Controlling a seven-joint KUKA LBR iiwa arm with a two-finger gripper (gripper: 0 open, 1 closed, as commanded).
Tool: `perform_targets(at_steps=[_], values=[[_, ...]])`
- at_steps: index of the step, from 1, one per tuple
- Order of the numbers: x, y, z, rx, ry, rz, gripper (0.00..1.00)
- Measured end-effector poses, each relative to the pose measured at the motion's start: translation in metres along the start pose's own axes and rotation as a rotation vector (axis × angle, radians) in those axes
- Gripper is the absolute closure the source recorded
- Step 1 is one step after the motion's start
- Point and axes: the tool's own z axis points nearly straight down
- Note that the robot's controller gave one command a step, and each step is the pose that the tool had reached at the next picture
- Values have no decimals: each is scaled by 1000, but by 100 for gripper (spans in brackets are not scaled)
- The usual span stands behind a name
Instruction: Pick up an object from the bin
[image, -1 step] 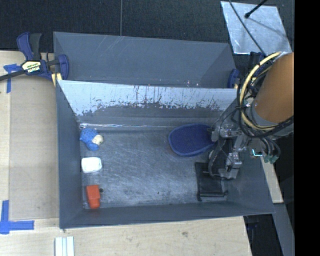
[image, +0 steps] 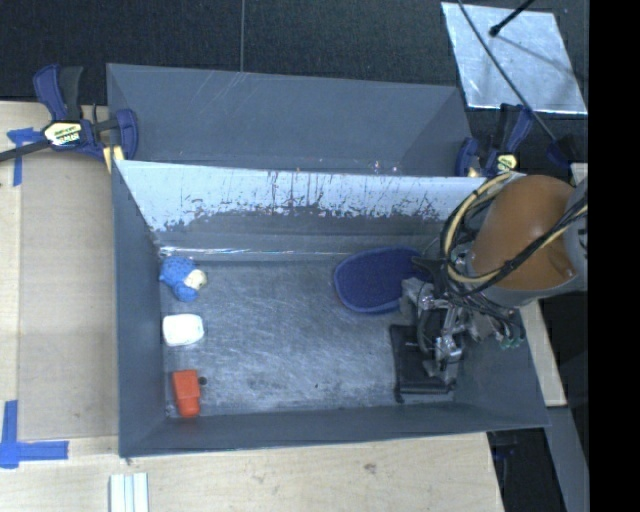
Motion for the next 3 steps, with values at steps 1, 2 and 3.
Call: perform_targets(at_steps=[1, 2, 3], values=[[1, 5, -2, -8, 8, -6, 100], [18, 1, -143, 13, -10, -767, 100], [19, 1, -141, 8, -7, -764, 0]])
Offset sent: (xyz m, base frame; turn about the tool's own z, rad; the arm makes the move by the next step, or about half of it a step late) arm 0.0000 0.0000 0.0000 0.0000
